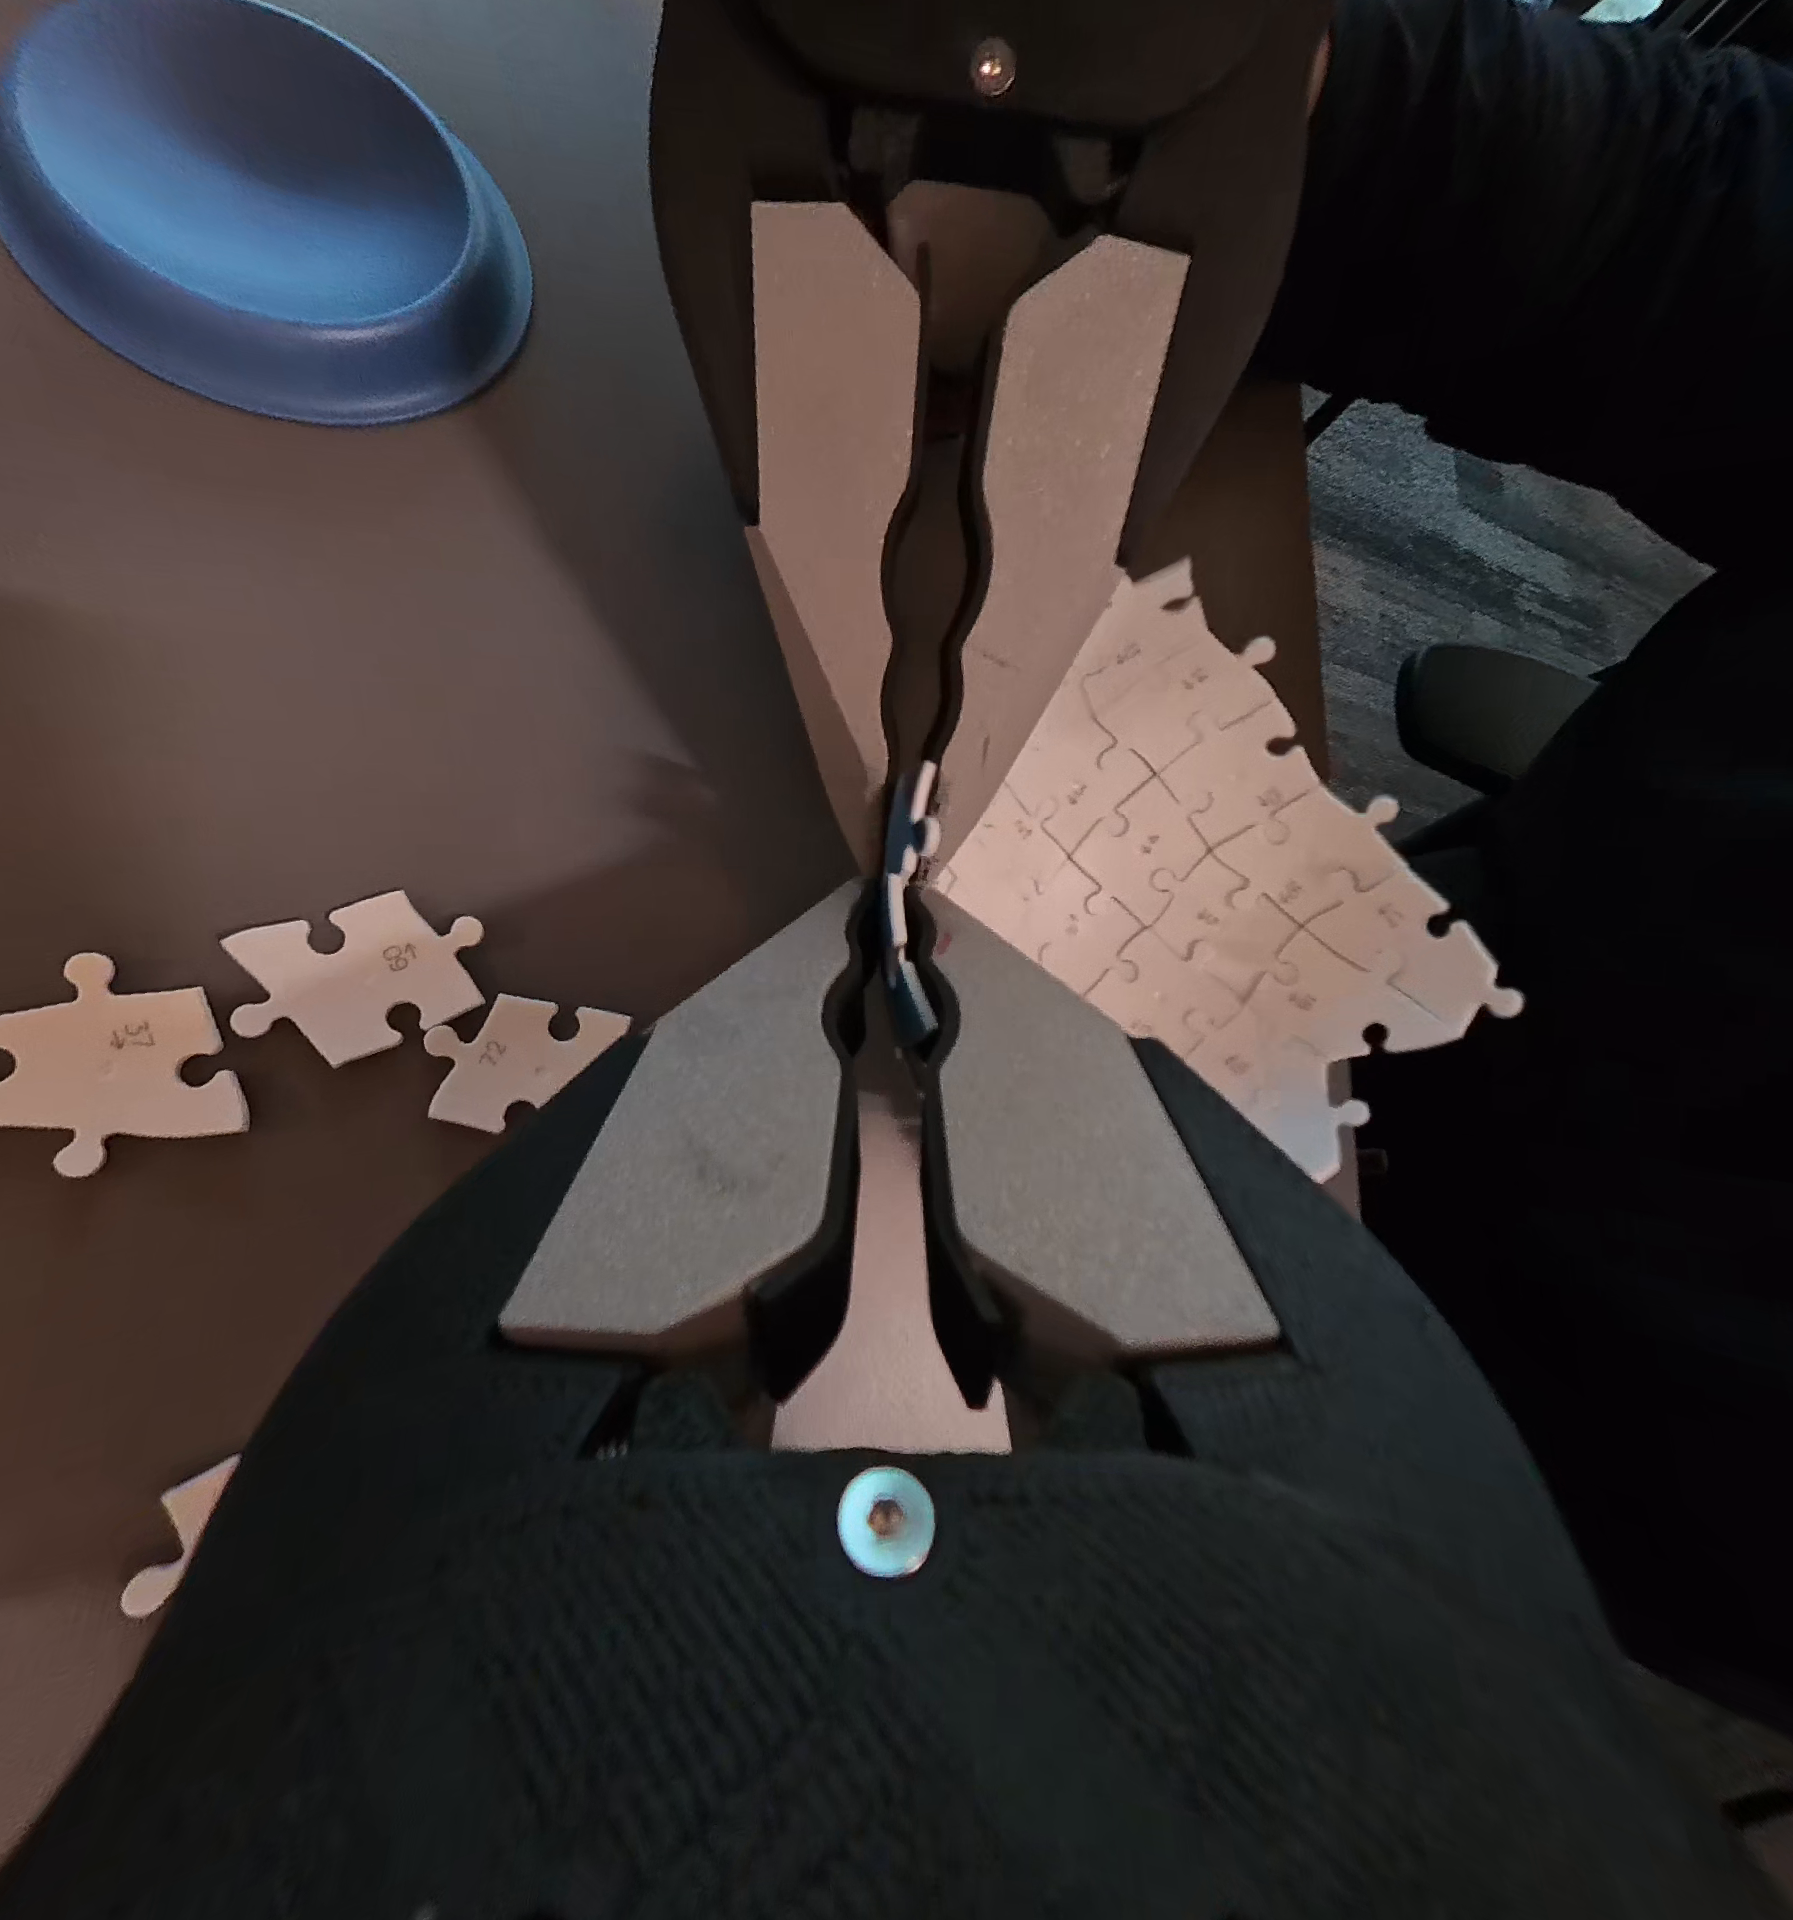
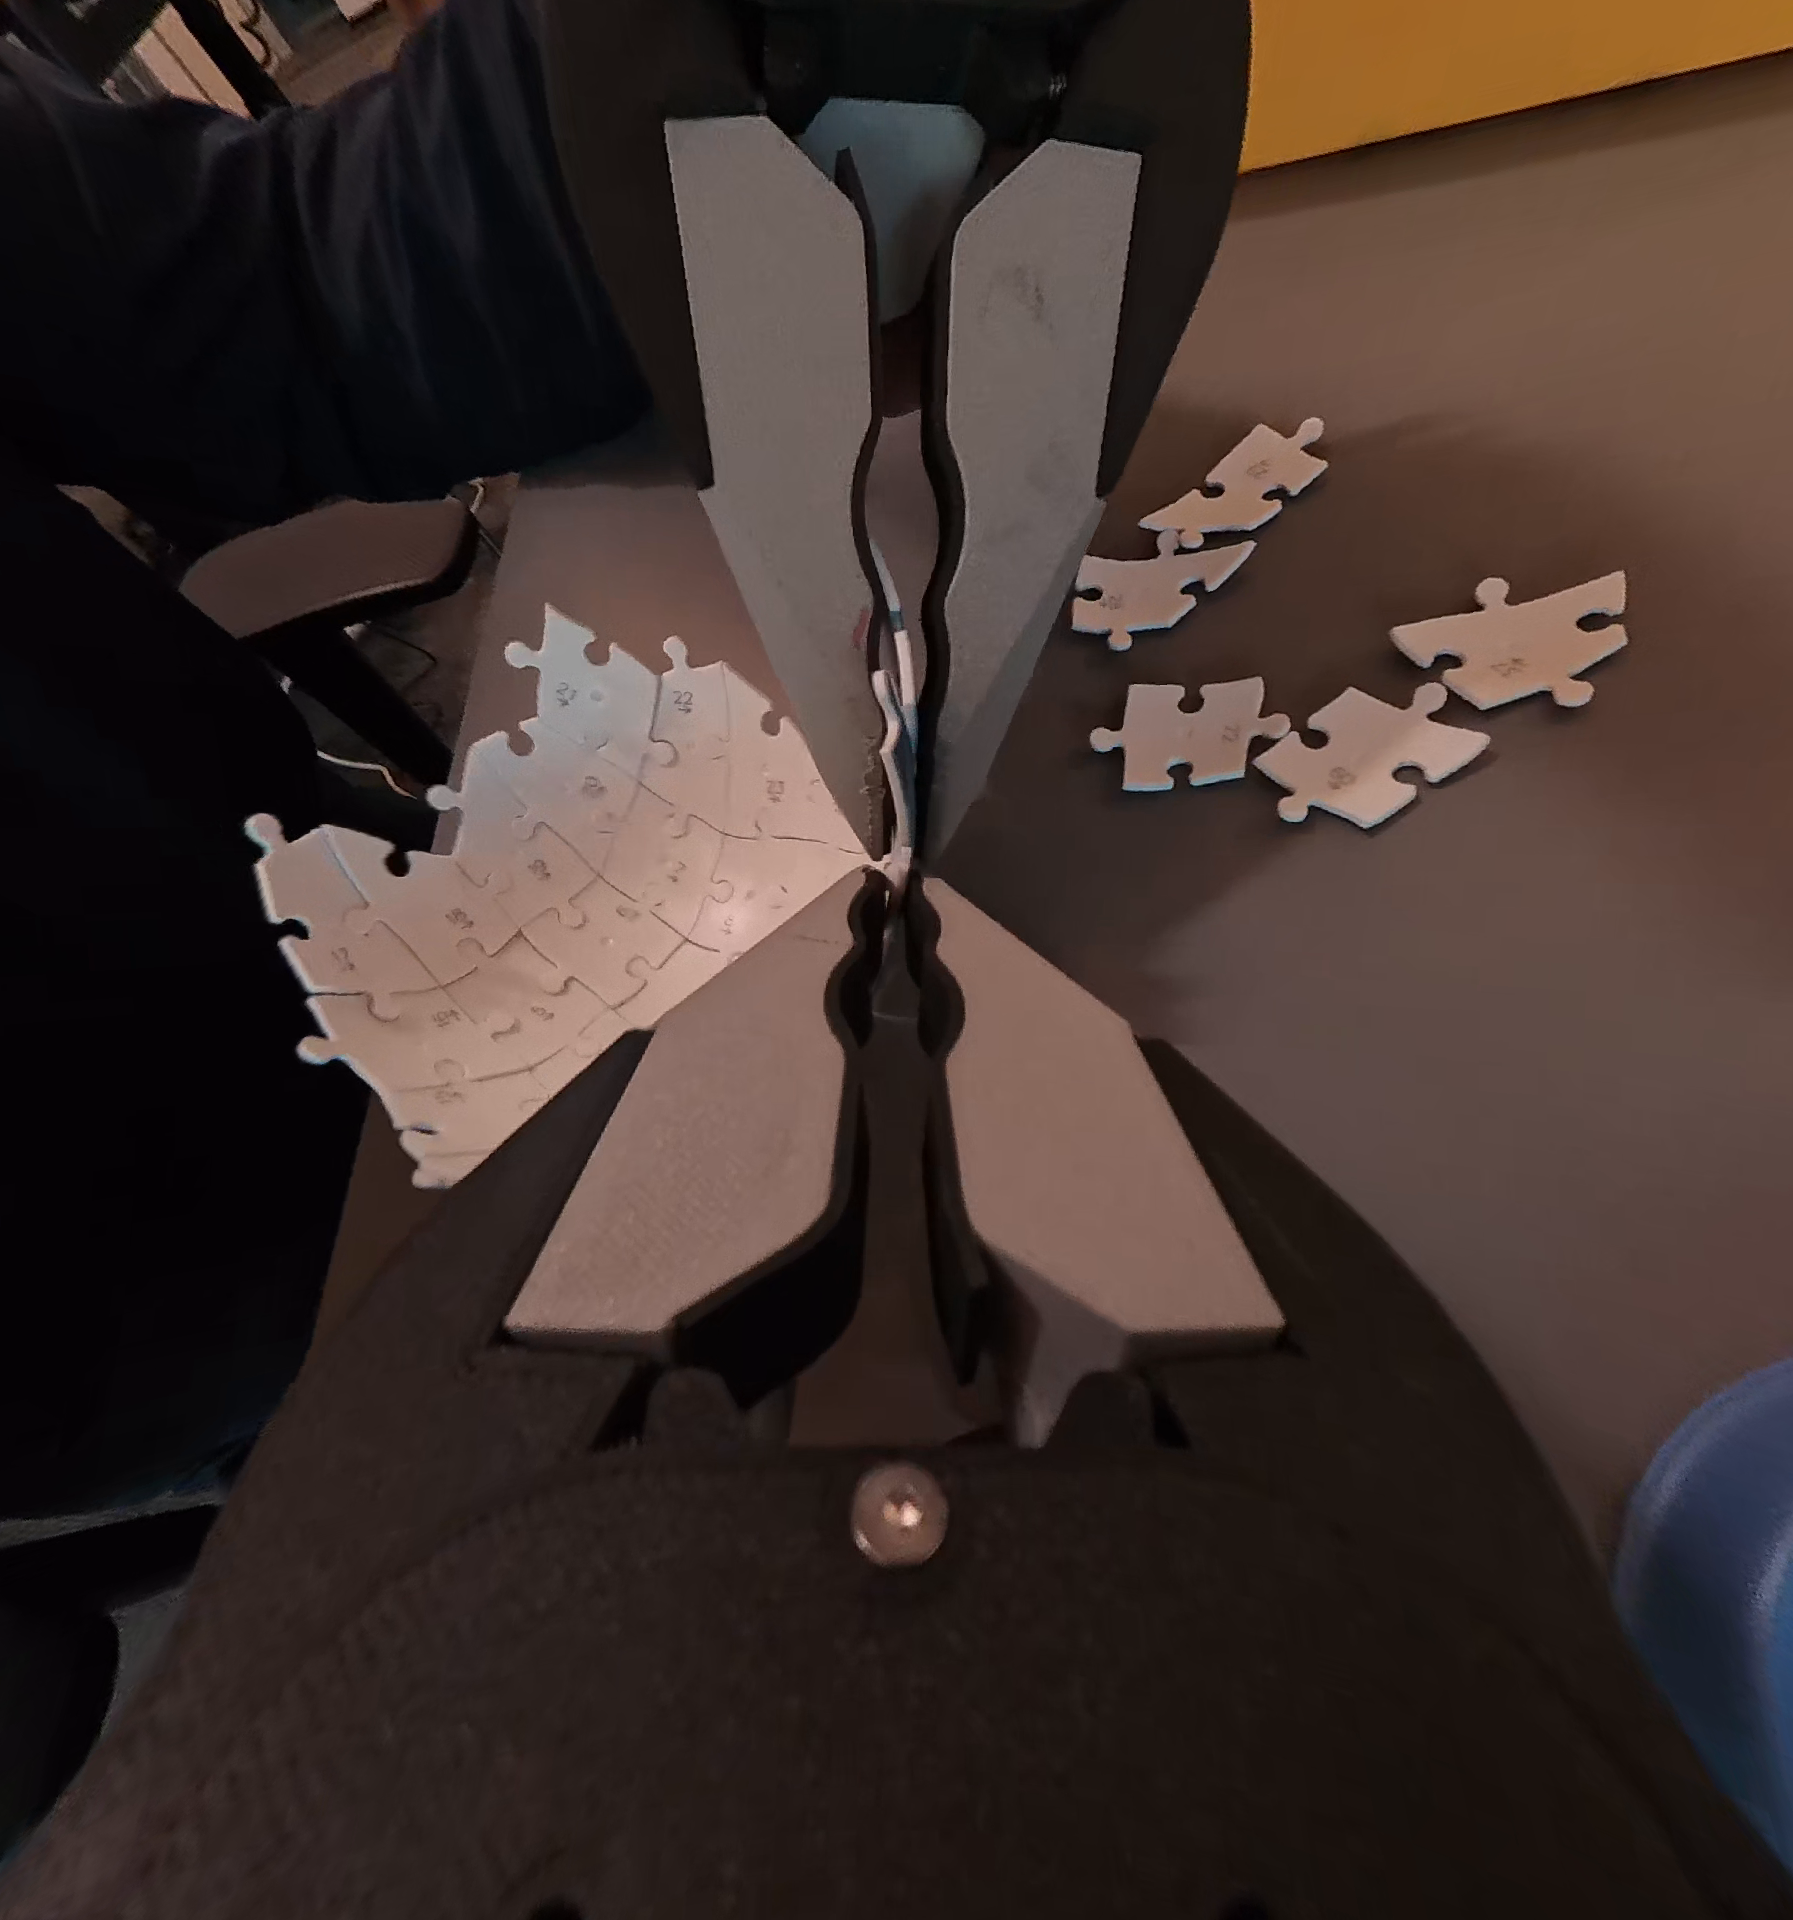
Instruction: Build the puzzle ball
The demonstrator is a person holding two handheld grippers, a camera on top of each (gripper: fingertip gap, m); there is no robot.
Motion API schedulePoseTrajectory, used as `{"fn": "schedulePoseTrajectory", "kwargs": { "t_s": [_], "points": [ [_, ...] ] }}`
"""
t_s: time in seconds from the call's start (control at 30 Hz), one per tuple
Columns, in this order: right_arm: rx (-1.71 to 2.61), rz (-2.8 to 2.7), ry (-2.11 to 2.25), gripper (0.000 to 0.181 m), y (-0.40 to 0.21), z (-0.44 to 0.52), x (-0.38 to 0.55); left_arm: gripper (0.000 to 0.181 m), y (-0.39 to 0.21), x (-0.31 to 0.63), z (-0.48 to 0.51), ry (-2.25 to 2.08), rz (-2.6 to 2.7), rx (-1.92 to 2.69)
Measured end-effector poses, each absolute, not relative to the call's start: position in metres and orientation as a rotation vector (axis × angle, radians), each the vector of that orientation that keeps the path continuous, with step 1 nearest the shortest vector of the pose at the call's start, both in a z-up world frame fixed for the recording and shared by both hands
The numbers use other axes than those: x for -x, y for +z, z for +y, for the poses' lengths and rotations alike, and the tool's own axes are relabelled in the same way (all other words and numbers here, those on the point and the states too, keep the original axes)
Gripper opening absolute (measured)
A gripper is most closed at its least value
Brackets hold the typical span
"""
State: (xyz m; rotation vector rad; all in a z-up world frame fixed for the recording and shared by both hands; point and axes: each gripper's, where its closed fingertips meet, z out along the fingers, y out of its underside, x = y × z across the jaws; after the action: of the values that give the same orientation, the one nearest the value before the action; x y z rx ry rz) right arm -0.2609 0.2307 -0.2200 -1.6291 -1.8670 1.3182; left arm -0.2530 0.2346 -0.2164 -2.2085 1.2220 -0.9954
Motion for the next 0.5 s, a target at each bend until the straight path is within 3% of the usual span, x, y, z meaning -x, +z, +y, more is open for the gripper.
{"fn": "schedulePoseTrajectory", "kwargs": {
  "t_s": [0.13, 0.5],
  "points": [
    [1.657, -1.801, 1.411, 0.001, -0.214, 0.235, 0.261, 0.012, -0.204, 0.255, 0.234, -1.089, 1.175, 2.181],
    [1.689, -1.773, 1.296, 0.001, -0.221, 0.242, 0.262, 0.0, -0.209, 0.258, 0.247, -1.013, 1.093, 2.195]
  ]
}}
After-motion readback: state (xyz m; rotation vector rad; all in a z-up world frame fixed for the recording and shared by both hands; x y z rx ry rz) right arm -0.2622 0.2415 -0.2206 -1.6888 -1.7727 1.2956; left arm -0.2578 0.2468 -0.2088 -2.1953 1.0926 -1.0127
